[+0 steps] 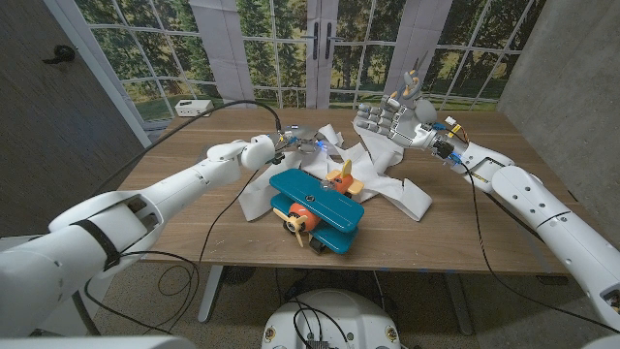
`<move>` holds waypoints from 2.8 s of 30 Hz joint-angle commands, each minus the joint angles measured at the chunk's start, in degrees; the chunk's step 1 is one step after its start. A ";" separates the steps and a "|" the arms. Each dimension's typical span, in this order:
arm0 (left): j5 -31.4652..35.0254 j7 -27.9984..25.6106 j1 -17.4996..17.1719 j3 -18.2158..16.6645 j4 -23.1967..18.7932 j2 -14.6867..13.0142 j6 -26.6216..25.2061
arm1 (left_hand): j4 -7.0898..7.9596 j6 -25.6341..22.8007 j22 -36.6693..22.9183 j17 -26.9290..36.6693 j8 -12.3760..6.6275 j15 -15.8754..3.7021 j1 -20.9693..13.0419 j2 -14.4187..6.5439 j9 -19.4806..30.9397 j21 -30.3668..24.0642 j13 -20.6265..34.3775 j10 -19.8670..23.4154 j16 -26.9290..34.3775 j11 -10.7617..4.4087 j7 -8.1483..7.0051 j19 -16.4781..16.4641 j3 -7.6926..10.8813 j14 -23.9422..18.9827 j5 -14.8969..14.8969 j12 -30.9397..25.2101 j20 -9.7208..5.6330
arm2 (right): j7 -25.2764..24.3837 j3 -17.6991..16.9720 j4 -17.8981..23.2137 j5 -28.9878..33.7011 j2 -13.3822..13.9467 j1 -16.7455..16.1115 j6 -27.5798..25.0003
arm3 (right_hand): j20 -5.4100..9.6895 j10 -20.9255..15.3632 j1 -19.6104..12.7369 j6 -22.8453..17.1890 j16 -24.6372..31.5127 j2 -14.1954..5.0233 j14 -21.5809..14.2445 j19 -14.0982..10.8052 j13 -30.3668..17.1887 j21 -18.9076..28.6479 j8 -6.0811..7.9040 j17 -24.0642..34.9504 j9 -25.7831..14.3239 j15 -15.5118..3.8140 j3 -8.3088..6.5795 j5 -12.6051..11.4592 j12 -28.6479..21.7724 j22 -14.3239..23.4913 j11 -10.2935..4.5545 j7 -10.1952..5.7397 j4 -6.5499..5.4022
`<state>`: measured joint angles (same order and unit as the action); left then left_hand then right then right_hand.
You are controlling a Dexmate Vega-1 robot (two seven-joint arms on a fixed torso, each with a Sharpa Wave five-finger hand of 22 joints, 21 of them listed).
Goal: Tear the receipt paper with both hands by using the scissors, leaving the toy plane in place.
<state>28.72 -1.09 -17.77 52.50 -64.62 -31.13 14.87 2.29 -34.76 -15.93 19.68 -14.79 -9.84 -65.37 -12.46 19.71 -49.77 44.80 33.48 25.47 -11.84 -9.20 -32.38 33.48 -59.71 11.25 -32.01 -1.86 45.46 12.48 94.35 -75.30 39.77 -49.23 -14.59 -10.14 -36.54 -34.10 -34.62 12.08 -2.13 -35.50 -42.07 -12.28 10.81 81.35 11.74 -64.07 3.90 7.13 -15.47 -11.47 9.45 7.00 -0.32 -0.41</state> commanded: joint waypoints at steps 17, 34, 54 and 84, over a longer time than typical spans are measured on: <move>-9.14 -15.58 0.69 -6.15 12.09 3.81 15.20 | 2.57 1.25 -7.02 17.76 -5.57 -3.22 0.60 0.49 14.10 -13.91 14.93 -3.07 10.84 0.26 -1.04 6.92 5.50 -2.78 0.14 -4.63 -0.54 | -0.73 1.30 1.71 0.13 0.21 -0.30 -0.41 | -0.28 0.12 -0.41 -5.02 0.20 -0.58 -0.09 -0.34 0.02 -0.01 -0.62 0.18 0.46 0.11 0.88 0.18 -0.07 0.26 0.21 4.81 -0.03; -13.33 -14.51 1.69 -6.97 14.76 5.96 16.55 | 2.81 2.08 -6.67 24.12 -7.00 -3.21 1.41 0.69 17.70 -15.21 18.84 -3.36 15.83 0.12 -1.06 6.25 6.30 -3.64 -0.06 -5.66 -1.32 | 0.06 2.34 2.39 0.29 0.41 -0.46 -0.85 | -0.45 0.18 -0.64 -5.06 0.18 -0.72 -0.02 -0.38 0.02 -0.03 -0.70 0.19 0.42 0.21 1.39 0.17 -0.05 0.25 0.31 4.85 -0.05; -10.06 -22.20 4.56 -4.96 19.45 8.82 19.41 | 1.55 0.12 -5.60 26.27 -8.36 -3.18 1.81 1.27 19.37 -16.18 19.93 -2.03 18.34 -0.09 -0.42 3.54 6.69 -5.26 -0.45 -5.96 -2.38 | 0.75 3.32 3.07 0.40 1.19 0.35 -2.14 | -1.01 0.38 -1.03 -6.00 -0.16 -0.79 1.43 -0.16 0.06 -0.08 -5.78 0.28 8.55 1.61 2.36 0.12 0.03 0.25 0.89 5.53 -0.08; -10.68 -25.71 14.01 4.57 37.51 15.00 26.77 | 0.99 -0.13 -4.50 26.05 -7.52 -3.18 2.78 0.99 18.94 -16.49 20.18 -1.39 19.15 -0.06 -0.57 3.26 6.65 -5.55 -0.70 -5.39 -3.06 | 3.77 8.35 4.11 3.34 3.69 4.67 -6.64 | -2.13 4.46 -0.20 2.24 -0.58 -0.59 5.12 1.73 0.35 -0.38 -26.43 -0.13 30.12 4.96 5.36 -0.26 -0.15 0.18 3.87 11.69 -0.77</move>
<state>18.60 -24.96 -6.67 52.98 -31.87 -17.68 40.01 3.76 -34.50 -20.45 45.62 -22.56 -12.27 -63.17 -11.48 38.74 -65.91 64.92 31.56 44.11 -11.96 -9.74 -28.65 40.00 -64.61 10.56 -37.44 -2.77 46.71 18.98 98.88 -73.12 42.99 -46.24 -19.54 -12.29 -32.73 -34.70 -30.46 11.80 -2.74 -30.77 -40.71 -11.98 10.57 56.38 11.44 -35.12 8.62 11.86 -15.47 -11.48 9.45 10.99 3.83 -1.05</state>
